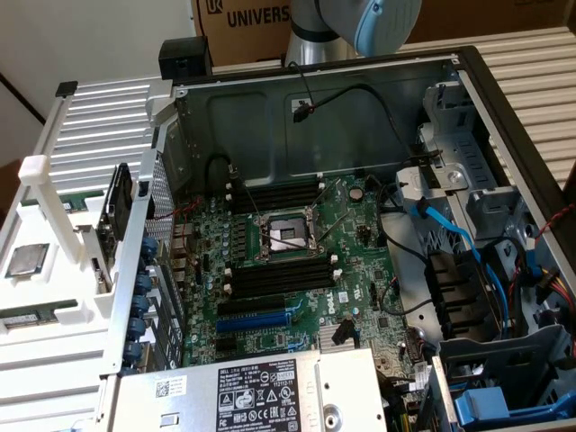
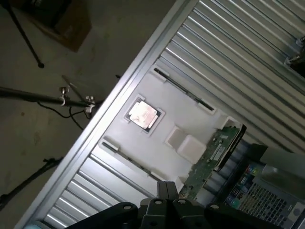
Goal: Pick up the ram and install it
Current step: 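Pick up the ram and move it above insertion slot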
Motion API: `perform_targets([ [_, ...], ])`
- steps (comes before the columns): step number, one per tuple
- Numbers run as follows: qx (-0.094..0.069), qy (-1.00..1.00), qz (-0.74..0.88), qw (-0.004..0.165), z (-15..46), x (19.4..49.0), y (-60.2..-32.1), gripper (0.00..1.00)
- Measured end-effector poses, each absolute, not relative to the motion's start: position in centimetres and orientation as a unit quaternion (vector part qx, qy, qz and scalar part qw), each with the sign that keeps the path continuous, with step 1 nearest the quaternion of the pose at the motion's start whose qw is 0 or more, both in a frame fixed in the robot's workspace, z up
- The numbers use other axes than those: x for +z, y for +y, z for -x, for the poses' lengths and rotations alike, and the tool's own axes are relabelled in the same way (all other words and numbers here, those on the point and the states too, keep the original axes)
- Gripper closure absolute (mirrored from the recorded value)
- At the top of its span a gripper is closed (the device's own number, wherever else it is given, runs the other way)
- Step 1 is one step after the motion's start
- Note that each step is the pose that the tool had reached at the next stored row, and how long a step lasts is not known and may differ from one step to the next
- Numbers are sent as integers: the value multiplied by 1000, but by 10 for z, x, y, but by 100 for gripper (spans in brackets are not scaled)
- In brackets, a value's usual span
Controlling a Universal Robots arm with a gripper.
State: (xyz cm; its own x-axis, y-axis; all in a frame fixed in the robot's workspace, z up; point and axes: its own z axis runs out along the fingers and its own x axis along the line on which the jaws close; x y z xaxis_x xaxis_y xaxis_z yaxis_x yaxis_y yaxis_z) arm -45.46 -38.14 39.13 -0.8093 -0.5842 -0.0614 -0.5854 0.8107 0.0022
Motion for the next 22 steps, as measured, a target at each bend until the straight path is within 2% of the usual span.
perform_targets([
  [22,16,866,498,26,455,391,-381,90],
])
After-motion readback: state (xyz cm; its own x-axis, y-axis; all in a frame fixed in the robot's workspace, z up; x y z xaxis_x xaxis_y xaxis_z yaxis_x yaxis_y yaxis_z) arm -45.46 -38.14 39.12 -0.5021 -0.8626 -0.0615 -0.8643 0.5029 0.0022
